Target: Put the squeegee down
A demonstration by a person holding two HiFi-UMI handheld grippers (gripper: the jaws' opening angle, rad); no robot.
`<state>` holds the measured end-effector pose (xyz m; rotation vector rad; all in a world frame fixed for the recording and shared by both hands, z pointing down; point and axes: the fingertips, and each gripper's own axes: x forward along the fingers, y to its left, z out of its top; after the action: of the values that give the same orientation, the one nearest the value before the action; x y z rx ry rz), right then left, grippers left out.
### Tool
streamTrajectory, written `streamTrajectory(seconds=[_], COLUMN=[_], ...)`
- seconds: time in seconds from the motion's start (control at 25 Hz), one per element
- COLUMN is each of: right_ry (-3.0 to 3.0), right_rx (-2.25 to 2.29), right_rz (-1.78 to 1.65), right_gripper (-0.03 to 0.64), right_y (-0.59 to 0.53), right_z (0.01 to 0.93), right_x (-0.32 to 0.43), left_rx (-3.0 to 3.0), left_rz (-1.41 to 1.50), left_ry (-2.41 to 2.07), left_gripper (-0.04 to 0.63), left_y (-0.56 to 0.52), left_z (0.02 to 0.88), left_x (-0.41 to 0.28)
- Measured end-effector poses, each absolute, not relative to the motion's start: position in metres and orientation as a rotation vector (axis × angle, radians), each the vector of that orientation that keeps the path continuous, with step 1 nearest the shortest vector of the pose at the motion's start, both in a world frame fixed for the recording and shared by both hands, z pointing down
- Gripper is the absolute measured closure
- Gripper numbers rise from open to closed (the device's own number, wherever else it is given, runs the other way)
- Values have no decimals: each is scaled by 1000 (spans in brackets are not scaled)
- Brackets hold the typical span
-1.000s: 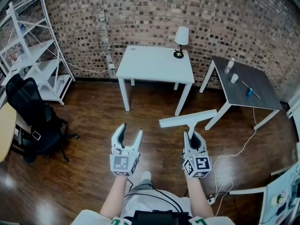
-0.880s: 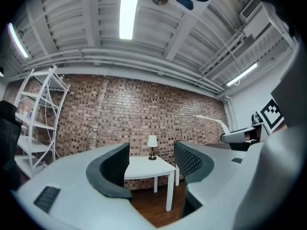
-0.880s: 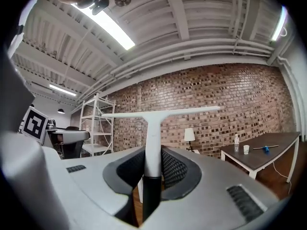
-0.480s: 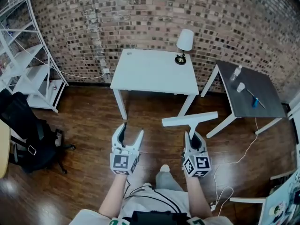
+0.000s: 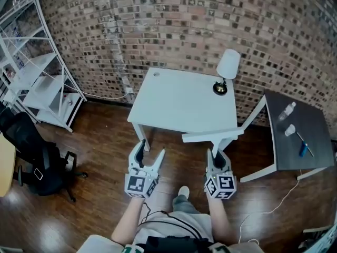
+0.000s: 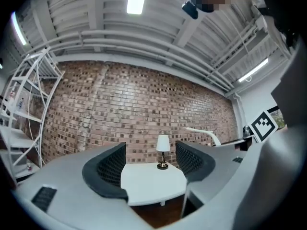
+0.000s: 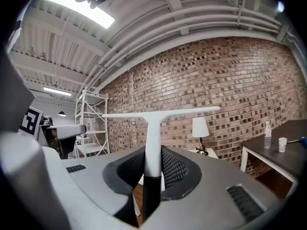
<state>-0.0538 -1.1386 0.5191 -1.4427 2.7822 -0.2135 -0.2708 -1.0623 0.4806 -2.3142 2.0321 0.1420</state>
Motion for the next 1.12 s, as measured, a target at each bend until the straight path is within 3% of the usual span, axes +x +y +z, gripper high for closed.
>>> streamTrajectory(seconds=[0.4,1.12], right_ry=[2878,2860], right_rx=[-1398,-1860], right_rz=[-495,-1070], right_gripper=[522,520], right_y=[-1310,-1510], right_z=[568,761], right_x=[-84,-122], left_rx=[-2222,-2544], left_rz=[26,-59], left_ry=[2103,1871], left_gripper=[275,275], left_y=[-1220,-1431], left_z=[471,529], left_x=[-295,-344])
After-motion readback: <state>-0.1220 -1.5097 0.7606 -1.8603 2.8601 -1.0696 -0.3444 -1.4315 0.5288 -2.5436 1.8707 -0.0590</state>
